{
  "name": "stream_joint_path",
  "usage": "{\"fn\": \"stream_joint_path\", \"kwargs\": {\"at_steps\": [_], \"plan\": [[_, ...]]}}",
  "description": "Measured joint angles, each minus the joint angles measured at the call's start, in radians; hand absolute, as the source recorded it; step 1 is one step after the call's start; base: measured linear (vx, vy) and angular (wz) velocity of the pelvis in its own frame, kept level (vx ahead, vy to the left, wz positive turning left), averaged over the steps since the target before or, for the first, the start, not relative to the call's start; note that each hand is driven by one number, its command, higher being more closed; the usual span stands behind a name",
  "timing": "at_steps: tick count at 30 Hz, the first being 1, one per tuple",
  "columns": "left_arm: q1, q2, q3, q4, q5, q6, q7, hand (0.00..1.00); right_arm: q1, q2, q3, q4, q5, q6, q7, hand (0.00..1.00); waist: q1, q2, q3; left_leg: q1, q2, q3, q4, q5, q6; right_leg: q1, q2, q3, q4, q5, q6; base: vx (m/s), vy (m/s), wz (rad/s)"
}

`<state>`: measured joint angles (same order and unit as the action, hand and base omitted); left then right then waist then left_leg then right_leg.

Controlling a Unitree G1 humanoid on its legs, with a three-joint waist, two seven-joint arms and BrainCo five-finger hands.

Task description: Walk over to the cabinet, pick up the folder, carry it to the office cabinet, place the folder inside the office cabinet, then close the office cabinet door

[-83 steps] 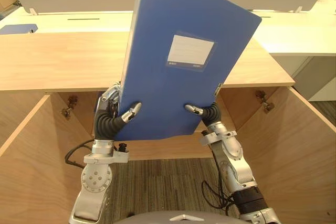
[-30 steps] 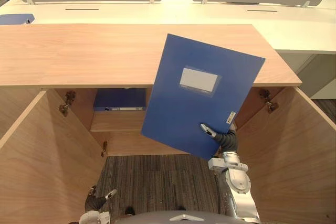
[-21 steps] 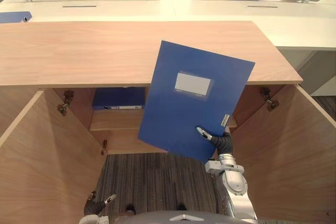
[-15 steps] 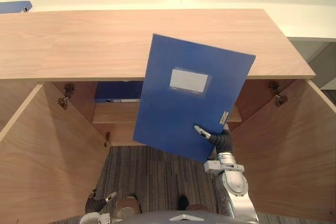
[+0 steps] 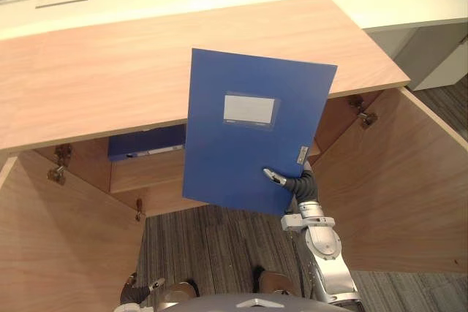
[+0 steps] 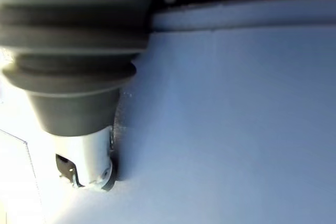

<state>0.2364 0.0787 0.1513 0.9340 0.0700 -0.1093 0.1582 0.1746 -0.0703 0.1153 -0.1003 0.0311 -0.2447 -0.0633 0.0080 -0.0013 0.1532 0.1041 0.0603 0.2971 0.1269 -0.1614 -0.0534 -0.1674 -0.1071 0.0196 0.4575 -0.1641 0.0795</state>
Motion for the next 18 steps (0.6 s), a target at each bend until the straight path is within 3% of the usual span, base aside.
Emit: {"fn": "stream_joint_path", "kwargs": {"at_steps": [4, 7, 11, 18], "plan": [[-0.004, 0.017, -0.015, 0.001, -0.001, 0.000, 0.000, 0.00, 0.001, -0.001, -0.001, 0.000, 0.000, 0.001, 0.004, 1.00, -0.021, -0.013, -0.010, -0.022, -0.022, -0.031, -0.007, 0.004, 0.017, 0.019, -0.015, -0.003, -0.060, 0.005, -0.006, -0.04, 0.051, 0.17], [-0.017, 0.020, -0.016, 0.001, 0.000, -0.001, 0.000, 0.00, 0.001, -0.021, 0.001, 0.000, -0.001, 0.003, 0.011, 1.00, -0.017, -0.020, -0.012, -0.052, -0.032, -0.058, 0.009, 0.011, 0.026, 0.081, -0.026, -0.022, -0.207, 0.032, 0.020, -0.07, 0.033, 0.27], [-0.015, 0.018, -0.013, 0.001, 0.000, -0.002, 0.000, 0.00, 0.010, -0.028, -0.003, 0.000, -0.012, 0.003, 0.021, 1.00, -0.009, -0.017, -0.017, -0.071, -0.030, -0.115, 0.005, 0.030, 0.027, 0.145, -0.023, -0.082, -0.327, 0.092, 0.024, -0.06, 0.001, 0.36], [-0.007, 0.018, -0.007, 0.030, 0.012, 0.000, -0.002, 0.00, 0.015, -0.036, -0.003, -0.002, -0.022, 0.003, 0.035, 1.00, 0.002, -0.018, -0.044, -0.057, -0.037, -0.178, -0.042, 0.069, 0.025, 0.219, -0.021, -0.145, -0.415, 0.131, 0.022, -0.02, -0.020, 0.27]]}}
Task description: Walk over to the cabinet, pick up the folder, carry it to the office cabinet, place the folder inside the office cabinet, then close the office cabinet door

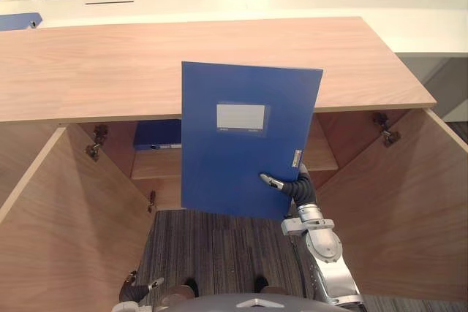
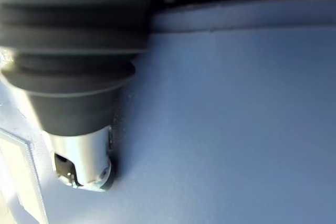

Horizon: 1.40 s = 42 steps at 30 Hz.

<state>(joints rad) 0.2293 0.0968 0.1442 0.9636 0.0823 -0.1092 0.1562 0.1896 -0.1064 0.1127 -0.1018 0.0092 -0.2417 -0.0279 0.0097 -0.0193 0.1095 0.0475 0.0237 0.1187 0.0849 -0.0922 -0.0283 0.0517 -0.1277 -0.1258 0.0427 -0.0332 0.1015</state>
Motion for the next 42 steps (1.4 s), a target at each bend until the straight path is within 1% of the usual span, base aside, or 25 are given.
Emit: {"fn": "stream_joint_path", "kwargs": {"at_steps": [4, 7, 8, 10, 12, 13, 15, 16, 17, 19, 22, 24, 26, 28, 30, 33, 36, 37, 39, 40, 42], "plan": [[0.002, 0.001, -0.005, 0.001, 0.020, 0.000, -0.010, 0.00, -0.001, -0.012, 0.012, -0.001, -0.026, 0.000, 0.001, 1.00, 0.006, 0.002, -0.002, 0.031, 0.003, -0.020, 0.000, 0.001, -0.002, 0.050, 0.005, -0.020, -0.015, 0.002, -0.003, -0.02, -0.023, 0.14], [0.002, 0.003, -0.010, 0.009, 0.021, 0.000, -0.010, 0.00, -0.004, -0.031, 0.051, -0.001, -0.058, -0.001, 0.001, 1.00, 0.005, 0.004, -0.004, 0.032, 0.004, -0.029, 0.001, 0.005, -0.005, 0.055, 0.006, -0.025, -0.016, 0.003, -0.004, -0.06, -0.023, 0.08], [0.002, 0.003, -0.011, 0.011, 0.024, 0.000, -0.010, 0.00, -0.007, -0.054, 0.079, -0.001, -0.070, -0.001, 0.002, 1.00, 0.005, 0.006, -0.002, 0.017, 0.005, -0.033, 0.005, 0.005, -0.005, 0.048, 0.006, -0.027, -0.010, 0.002, -0.005, -0.13, -0.024, 0.08], [-0.002, 0.004, -0.020, 0.011, 0.040, 0.000, -0.009, 0.00, -0.023, -0.081, 0.118, -0.004, -0.099, -0.001, 0.001, 1.00, 0.003, 0.011, 0.000, -0.029, 0.008, -0.040, 0.042, -0.003, -0.004, 0.009, 0.005, -0.028, 0.027, -0.019, -0.018, -0.14, -0.017, 0.09], [-0.030, 0.006, -0.034, 0.011, 0.041, 0.000, -0.007, 0.00, -0.086, -0.120, 0.164, -0.009, -0.140, -0.003, 0.001, 1.00, 0.002, 0.027, 0.045, -0.118, 0.021, -0.050, 0.159, -0.034, -0.004, -0.070, 0.005, -0.028, 0.130, -0.040, -0.018, -0.11, -0.006, 0.12], [-0.042, 0.007, -0.037, 0.011, 0.041, 0.000, -0.005, 0.00, -0.107, -0.126, 0.168, -0.009, -0.146, -0.003, 0.001, 1.00, 0.002, 0.033, 0.062, -0.145, 0.023, -0.056, 0.195, -0.043, -0.005, -0.095, 0.005, -0.028, 0.164, -0.051, -0.021, -0.21, -0.004, 0.18], [-0.096, 0.015, -0.042, 0.010, 0.040, -0.003, 0.012, 0.00, -0.205, -0.156, 0.192, -0.009, -0.178, -0.010, -0.007, 1.00, -0.006, 0.047, 0.123, -0.278, 0.031, -0.066, 0.333, -0.077, -0.005, -0.238, -0.005, -0.024, 0.331, -0.104, -0.026, -0.29, 0.001, 0.16], [-0.109, 0.018, -0.044, 0.010, 0.039, -0.003, 0.015, 0.00, -0.231, -0.163, 0.199, -0.009, -0.185, -0.012, -0.010, 1.00, -0.006, 0.051, 0.142, -0.310, 0.034, -0.067, 0.364, -0.087, -0.005, -0.273, -0.007, -0.022, 0.372, -0.117, -0.028, -0.30, 0.002, 0.06], [-0.127, 0.022, -0.047, 0.010, 0.038, -0.004, 0.019, 0.00, -0.266, -0.175, 0.206, -0.009, -0.210, -0.014, -0.019, 1.00, -0.006, 0.059, 0.165, -0.369, 0.038, -0.067, 0.422, -0.106, -0.007, -0.337, -0.011, -0.016, 0.432, -0.143, -0.029, -0.31, 0.001, -0.02], [-0.140, 0.023, -0.048, 0.008, 0.037, -0.005, 0.026, 0.00, -0.302, -0.202, 0.233, -0.009, -0.241, -0.014, -0.040, 1.00, -0.004, 0.067, 0.191, -0.435, 0.043, -0.065, 0.472, -0.123, -0.008, -0.412, -0.013, -0.002, 0.494, -0.164, -0.028, -0.25, 0.002, -0.09], [-0.151, 0.024, -0.048, -0.012, 0.027, -0.011, 0.043, 0.00, -0.321, -0.238, 0.258, -0.043, -0.295, -0.014, -0.062, 1.00, -0.003, 0.081, 0.219, -0.552, 0.061, -0.054, 0.527, -0.123, -0.008, -0.535, -0.014, 0.008, 0.553, -0.166, -0.029, -0.15, -0.007, -0.08], [-0.165, 0.021, -0.050, -0.016, 0.027, -0.010, 0.050, 0.00, -0.334, -0.250, 0.269, -0.050, -0.323, -0.014, -0.085, 1.00, -0.002, 0.080, 0.231, -0.612, 0.070, -0.038, 0.563, -0.124, -0.009, -0.603, -0.021, 0.010, 0.601, -0.173, -0.035, -0.08, -0.013, -0.05], [-0.175, 0.018, -0.049, -0.062, 0.019, -0.011, 0.059, 0.00, -0.367, -0.253, 0.266, -0.050, -0.342, -0.012, -0.098, 1.00, 0.000, 0.080, 0.249, -0.688, 0.078, -0.038, 0.631, -0.146, -0.010, -0.683, -0.027, 0.016, 0.673, -0.195, -0.039, -0.07, -0.003, -0.05], [-0.189, 0.019, -0.049, -0.106, 0.016, -0.012, 0.059, 0.00, -0.398, -0.260, 0.263, -0.053, -0.353, -0.008, -0.119, 1.00, 0.007, 0.080, 0.270, -0.745, 0.088, -0.036, 0.684, -0.162, -0.014, -0.742, -0.029, 0.025, 0.728, -0.208, -0.036, -0.06, -0.015, -0.04], [-0.197, 0.017, -0.049, -0.151, 0.007, -0.012, 0.060, 0.00, -0.406, -0.260, 0.253, -0.078, -0.353, 0.008, -0.128, 1.00, 0.018, 0.080, 0.275, -0.806, 0.094, -0.035, 0.732, -0.178, -0.010, -0.806, -0.031, 0.030, 0.780, -0.223, -0.042, -0.04, -0.019, -0.01], [-0.214, 0.018, -0.044, -0.212, -0.004, -0.019, 0.060, 0.00, -0.436, -0.258, 0.215, -0.085, -0.308, 0.011, -0.128, 1.00, 0.025, 0.081, 0.295, -0.892, 0.099, -0.040, 0.790, -0.177, -0.009, -0.885, -0.037, 0.028, 0.848, -0.245, -0.047, -0.02, -0.026, 0.12], [-0.238, 0.012, -0.039, -0.259, -0.025, -0.023, 0.056, 0.00, -0.480, -0.259, 0.155, -0.084, -0.156, 0.020, -0.124, 1.00, 0.044, 0.079, 0.325, -0.962, 0.105, -0.038, 0.824, -0.180, -0.011, -0.960, -0.040, 0.032, 0.897, -0.260, -0.052, -0.04, -0.042, 0.06], [-0.240, 0.009, -0.037, -0.268, -0.031, -0.023, 0.056, 0.00, -0.491, -0.259, 0.142, -0.081, -0.127, 0.021, -0.124, 1.00, 0.046, 0.079, 0.331, -0.974, 0.106, -0.039, 0.830, -0.180, -0.011, -0.972, -0.040, 0.031, 0.903, -0.263, -0.054, -0.05, -0.045, 0.00], [-0.248, 0.007, -0.032, -0.286, -0.042, -0.024, 0.053, 0.00, -0.520, -0.257, 0.101, -0.067, -0.028, 0.023, -0.124, 1.00, 0.050, 0.079, 0.350, -1.010, 0.109, -0.041, 0.848, -0.183, -0.014, -1.012, -0.040, 0.034, 0.931, -0.273, -0.057, -0.05, -0.056, 0.03], [-0.249, 0.007, -0.030, -0.287, -0.044, -0.024, 0.052, 0.00, -0.526, -0.258, 0.095, -0.061, 0.000, 0.023, -0.124, 1.00, 0.051, 0.078, 0.350, -1.020, 0.110, -0.041, 0.851, -0.183, -0.014, -1.023, -0.040, 0.033, 0.935, -0.274, -0.058, -0.03, -0.062, -0.01], [-0.256, 0.006, -0.029, -0.287, -0.060, -0.023, 0.050, 0.00, -0.553, -0.256, 0.065, -0.025, 0.093, 0.023, -0.124, 1.00, 0.055, 0.078, 0.352, -1.049, 0.114, -0.041, 0.861, -0.186, -0.018, -1.055, -0.039, 0.034, 0.951, -0.276, -0.062, -0.02, -0.067, -0.01]]}}
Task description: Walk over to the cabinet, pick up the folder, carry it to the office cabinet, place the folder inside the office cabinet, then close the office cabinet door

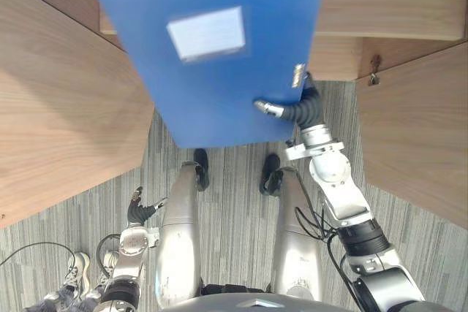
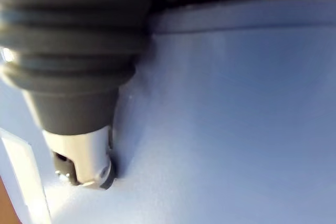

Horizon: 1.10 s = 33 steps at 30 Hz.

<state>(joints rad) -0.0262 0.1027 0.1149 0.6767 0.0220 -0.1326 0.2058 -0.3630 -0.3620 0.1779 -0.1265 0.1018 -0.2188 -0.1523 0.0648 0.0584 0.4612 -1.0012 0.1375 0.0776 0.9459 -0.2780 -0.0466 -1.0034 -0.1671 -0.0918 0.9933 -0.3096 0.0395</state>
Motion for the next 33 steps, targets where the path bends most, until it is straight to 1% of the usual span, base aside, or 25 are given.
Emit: {"fn": "stream_joint_path", "kwargs": {"at_steps": [3, 4, 5, 7, 9, 10, 11, 13, 14, 16, 19, 21, 22, 26, 30, 33], "plan": [[-0.001, -0.001, 0.002, -0.019, -0.005, 0.000, -0.002, 0.00, -0.043, 0.005, -0.055, 0.047, 0.113, 0.000, -0.004, 1.00, 0.009, 0.000, 0.001, -0.031, 0.009, -0.001, 0.015, -0.001, -0.004, -0.031, 0.005, -0.001, 0.017, -0.005, -0.007, 0.00, -0.066, -0.03], [-0.002, -0.001, 0.002, -0.035, -0.020, 0.000, -0.002, 0.00, -0.062, 0.008, -0.082, 0.059, 0.174, -0.001, -0.010, 1.00, 0.014, 0.000, 0.001, -0.040, 0.009, -0.003, 0.016, -0.001, -0.005, -0.041, 0.006, -0.001, 0.021, -0.006, -0.008, 0.00, -0.053, 0.00], [-0.002, -0.001, 0.002, -0.040, -0.021, -0.001, -0.003, 0.00, -0.076, 0.009, -0.093, 0.067, 0.202, -0.001, -0.014, 1.00, 0.015, 0.000, 0.001, -0.043, 0.009, -0.003, 0.017, 0.000, -0.005, -0.045, 0.006, -0.001, 0.024, -0.007, -0.009, -0.01, -0.069, 0.04], [0.002, -0.001, 0.002, -0.065, -0.042, -0.001, -0.014, 0.00, -0.137, 0.019, -0.134, 0.097, 0.299, -0.003, -0.043, 1.00, 0.017, -0.001, 0.005, -0.047, 0.010, -0.007, 0.022, -0.001, -0.007, -0.047, 0.006, -0.004, 0.034, -0.015, -0.010, -0.01, -0.076, 0.05], [0.005, -0.001, 0.002, -0.092, -0.060, -0.007, -0.020, 0.00, -0.187, 0.025, -0.164, 0.123, 0.357, -0.008, -0.057, 1.00, 0.021, 0.000, 0.005, -0.049, 0.010, -0.011, 0.024, -0.003, -0.010, -0.048, 0.006, -0.007, 0.040, -0.020, -0.011, -0.03, -0.070, 0.05], [0.009, -0.001, 0.002, -0.117, -0.061, -0.010, -0.027, 0.00, -0.232, 0.031, -0.179, 0.150, 0.395, -0.022, -0.072, 1.00, 0.021, 0.000, 0.005, -0.054, 0.010, -0.013, 0.025, -0.002, -0.010, -0.054, 0.006, -0.008, 0.042, -0.021, -0.012, -0.04, -0.070, 0.03], [0.009, -0.001, 0.002, -0.126, -0.063, -0.015, -0.032, 0.00, -0.252, 0.032, -0.187, 0.155, 0.416, -0.024, -0.078, 1.00, 0.022, 0.000, 0.005, -0.059, 0.010, -0.013, 0.025, -0.002, -0.011, -0.060, 0.006, -0.008, 0.044, -0.021, -0.012, -0.03, -0.041, 0.03], [0.009, 0.001, 0.000, -0.159, -0.077, -0.025, -0.038, 0.00, -0.348, 0.032, -0.217, 0.200, 0.509, -0.043, -0.101, 1.00, 0.024, 0.000, 0.005, -0.087, 0.007, -0.018, 0.029, 0.002, -0.015, -0.087, 0.003, -0.010, 0.054, -0.022, -0.014, -0.03, -0.043, 0.06], [0.009, 0.001, -0.001, -0.159, -0.079, -0.026, -0.038, 0.00, -0.358, 0.032, -0.221, 0.207, 0.518, -0.044, -0.104, 1.00, 0.024, 0.000, 0.005, -0.089, 0.006, -0.019, 0.029, 0.002, -0.015, -0.089, 0.001, -0.011, 0.055, -0.023, -0.016, -0.02, -0.051, 0.11], [0.009, 0.001, -0.001, -0.161, -0.087, -0.027, -0.037, 0.00, -0.421, 0.031, -0.245, 0.261, 0.595, -0.045, -0.124, 1.00, 0.025, 0.000, 0.005, -0.100, 0.004, -0.031, 0.030, 0.005, -0.020, -0.092, -0.003, -0.024, 0.059, -0.028, -0.020, 0.00, -0.048, 0.12], [0.010, -0.002, -0.006, -0.187, -0.090, -0.026, -0.036, 0.00, -0.463, 0.029, -0.268, 0.272, 0.655, -0.046, -0.150, 1.00, 0.034, 0.001, 0.010, -0.103, 0.002, -0.039, 0.028, 0.007, -0.025, -0.092, -0.004, -0.030, 0.062, -0.033, -0.021, 0.00, -0.048, 0.08], [0.011, -0.002, -0.009, -0.208, -0.099, -0.029, -0.036, 0.00, -0.519, 0.021, -0.273, 0.308, 0.695, -0.062, -0.157, 1.00, 0.036, 0.000, 0.015, -0.111, -0.001, -0.046, 0.027, 0.011, -0.030, -0.098, -0.005, -0.035, 0.065, -0.036, -0.021, -0.03, -0.063, 0.07], [0.012, -0.002, -0.009, -0.216, -0.099, -0.029, -0.036, 0.00, -0.532, 0.014, -0.274, 0.315, 0.706, -0.062, -0.157, 1.00, 0.036, 0.000, 0.015, -0.117, -0.002, -0.047, 0.026, 0.013, -0.031, -0.103, -0.006, -0.036, 0.066, -0.036, -0.021, -0.04, -0.055, 0.09], [0.012, -0.002, -0.014, -0.234, -0.107, -0.033, -0.035, 0.00, -0.621, -0.043, -0.280, 0.420, 0.774, -0.062, -0.158, 1.00, 0.039, 0.000, 0.016, -0.155, -0.010, -0.057, 0.024, 0.026, -0.033, -0.135, -0.015, -0.048, 0.073, -0.036, -0.021, -0.03, -0.033, 0.10], [0.009, 0.001, -0.019, -0.232, -0.109, -0.033, -0.031, 0.00, -0.674, -0.047, -0.280, 0.483, 0.856, -0.061, -0.161, 1.00, 0.038, 0.000, 0.017, -0.169, -0.014, -0.063, 0.008, 0.043, -0.037, -0.145, -0.021, -0.061, 0.069, -0.036, -0.021, -0.02, -0.031, 0.12], [0.009, -0.001, -0.019, -0.221, -0.109, -0.033, -0.029, 0.00, -0.763, -0.061, -0.301, 0.568, 0.930, -0.062, -0.161, 1.00, 0.037, 0.000, 0.018, -0.190, -0.025, -0.066, -0.009, 0.063, -0.038, -0.169, -0.031, -0.065, 0.072, -0.034, -0.024, -0.04, -0.030, 0.15]]}}
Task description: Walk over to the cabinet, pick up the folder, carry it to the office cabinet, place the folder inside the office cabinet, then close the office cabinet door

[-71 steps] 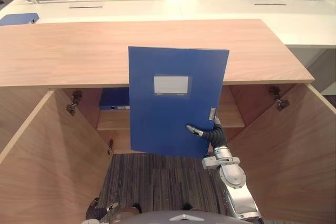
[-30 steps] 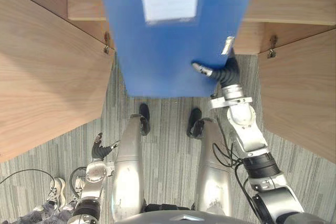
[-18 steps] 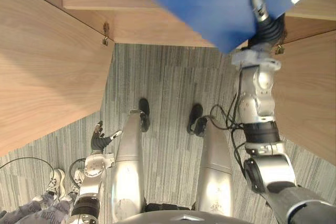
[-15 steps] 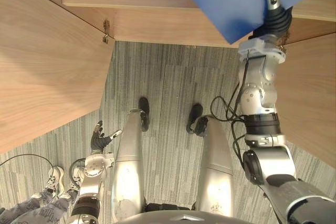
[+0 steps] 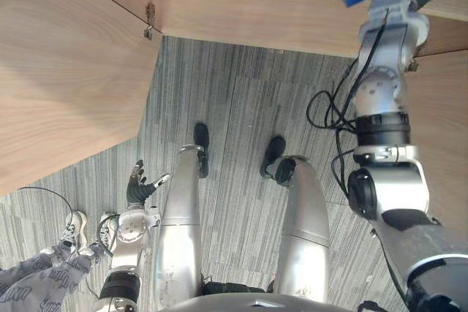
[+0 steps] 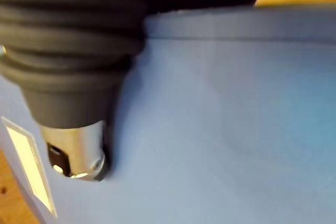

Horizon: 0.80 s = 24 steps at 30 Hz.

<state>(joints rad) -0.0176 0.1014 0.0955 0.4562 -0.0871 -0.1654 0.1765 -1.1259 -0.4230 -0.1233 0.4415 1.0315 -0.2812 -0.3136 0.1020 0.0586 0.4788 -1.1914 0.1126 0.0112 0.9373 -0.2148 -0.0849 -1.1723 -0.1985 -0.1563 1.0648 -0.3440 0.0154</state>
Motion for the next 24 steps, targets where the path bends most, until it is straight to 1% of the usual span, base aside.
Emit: {"fn": "stream_joint_path", "kwargs": {"at_steps": [1, 4, 7, 10, 12, 13, 18, 19, 24], "plan": [[0.000, -0.002, 0.000, 0.002, -0.012, 0.000, 0.000, 0.00, -0.027, -0.009, -0.018, 0.041, 0.036, -0.001, -0.002, 1.00, 0.002, 0.000, 0.000, -0.003, -0.002, -0.001, -0.010, 0.009, -0.002, -0.001, -0.006, -0.007, -0.002, 0.000, 0.000, -0.03, -0.029, 0.22], [0.005, -0.003, -0.004, 0.010, -0.041, -0.001, -0.002, 0.00, -0.073, -0.038, -0.028, 0.086, 0.109, -0.003, -0.018, 1.00, 0.008, 0.000, 0.000, -0.013, -0.002, -0.009, -0.020, 0.022, -0.006, -0.006, -0.008, -0.020, -0.003, 0.000, 0.000, -0.02, -0.028, 0.14], [0.005, -0.003, -0.011, 0.011, -0.059, -0.005, -0.003, 0.00, -0.101, -0.065, -0.030, 0.097, 0.144, -0.004, -0.025, 1.00, 0.009, 0.001, 0.000, -0.019, -0.013, -0.009, -0.037, 0.037, -0.006, -0.018, -0.017, -0.020, -0.002, 0.000, -0.001, -0.03, -0.011, 0.13], [0.005, -0.003, -0.016, 0.020, -0.067, -0.010, -0.006, 0.00, -0.136, -0.086, -0.033, 0.148, 0.170, -0.007, -0.025, 1.00, 0.010, 0.001, 0.000, -0.024, -0.016, -0.012, -0.045, 0.045, -0.007, -0.023, -0.021, -0.025, 0.000, 0.000, -0.001, -0.03, -0.007, 0.08], [0.005, -0.002, -0.018, 0.025, -0.077, -0.014, -0.007, 0.00, -0.202, -0.141, -0.013, 0.197, 0.189, -0.010, -0.023, 1.00, 0.012, 0.001, 0.000, -0.057, -0.016, -0.016, -0.042, 0.052, -0.007, -0.051, -0.021, -0.030, 0.001, 0.006, -0.009, -0.04, 0.010, 0.04], [0.005, -0.002, -0.019, 0.028, -0.085, -0.014, -0.007, 0.00, -0.218, -0.150, -0.010, 0.217, 0.190, -0.009, -0.024, 0.00, 0.011, 0.001, 0.000, -0.061, -0.016, -0.019, -0.039, 0.053, -0.007, -0.052, -0.022, -0.034, 0.001, 0.006, -0.010, -0.03, 0.017, 0.04], [0.005, -0.002, -0.030, 0.027, -0.086, -0.016, -0.007, 0.00, -0.234, -0.176, 0.001, 0.247, 0.205, -0.008, -0.025, 0.00, 0.021, 0.001, 0.000, -0.062, -0.016, -0.022, -0.043, 0.057, -0.007, -0.051, -0.023, -0.039, 0.001, 0.006, -0.010, 0.00, 0.002, 0.01], [0.005, -0.002, -0.030, 0.026, -0.086, -0.016, -0.007, 0.00, -0.236, -0.178, 0.001, 0.247, 0.220, -0.009, -0.025, 0.00, 0.021, 0.001, 0.000, -0.062, -0.016, -0.022, -0.049, 0.060, -0.007, -0.051, -0.023, -0.041, -0.001, 0.006, -0.010, -0.02, 0.007, 0.04], [0.005, -0.002, -0.034, 0.026, -0.086, -0.016, -0.007, 0.00, -0.238, -0.179, 0.002, 0.248, 0.223, -0.009, -0.025, 0.00, 0.022, 0.002, 0.000, -0.061, -0.016, -0.023, -0.051, 0.064, -0.008, -0.051, -0.024, -0.043, 0.000, 0.007, -0.012, 0.00, 0.001, 0.01]]}}
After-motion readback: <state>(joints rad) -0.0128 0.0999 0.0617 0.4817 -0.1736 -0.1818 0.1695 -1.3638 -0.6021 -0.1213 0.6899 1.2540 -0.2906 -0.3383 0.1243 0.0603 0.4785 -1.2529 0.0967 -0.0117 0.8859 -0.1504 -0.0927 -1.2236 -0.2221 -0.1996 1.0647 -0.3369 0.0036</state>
